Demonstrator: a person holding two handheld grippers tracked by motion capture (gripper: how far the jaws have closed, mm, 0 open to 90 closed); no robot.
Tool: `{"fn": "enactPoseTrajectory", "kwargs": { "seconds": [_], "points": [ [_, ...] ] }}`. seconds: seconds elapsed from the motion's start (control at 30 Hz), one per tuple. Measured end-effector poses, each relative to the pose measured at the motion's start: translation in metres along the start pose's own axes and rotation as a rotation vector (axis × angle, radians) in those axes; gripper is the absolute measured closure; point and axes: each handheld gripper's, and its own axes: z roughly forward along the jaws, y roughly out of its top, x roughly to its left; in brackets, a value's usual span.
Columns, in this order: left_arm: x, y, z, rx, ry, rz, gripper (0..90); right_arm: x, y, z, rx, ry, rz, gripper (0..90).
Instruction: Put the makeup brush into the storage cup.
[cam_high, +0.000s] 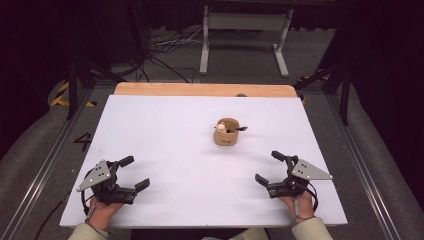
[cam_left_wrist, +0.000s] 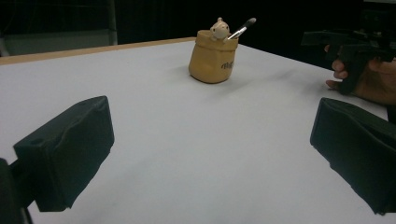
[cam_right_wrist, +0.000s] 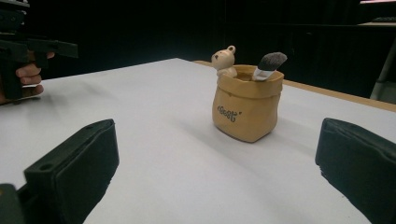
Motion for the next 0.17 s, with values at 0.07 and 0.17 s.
{"fn": "enactPoseTrajectory", "kwargs": {
  "seconds": [0.07,0.17],
  "points": [
    [0.0000,0.0000,0.0000,0.000,0.000,0.000,0.4,-0.0001,0.0002,-0.0006,-0.003,-0.003,0.003,0.0],
    [-0.0004,0.0000,0.0001,-0.015,-0.006,0.028,0.8,-0.0003,0.0006,-0.0010,-0.006,0.000,0.007,0.0]
  ]
}}
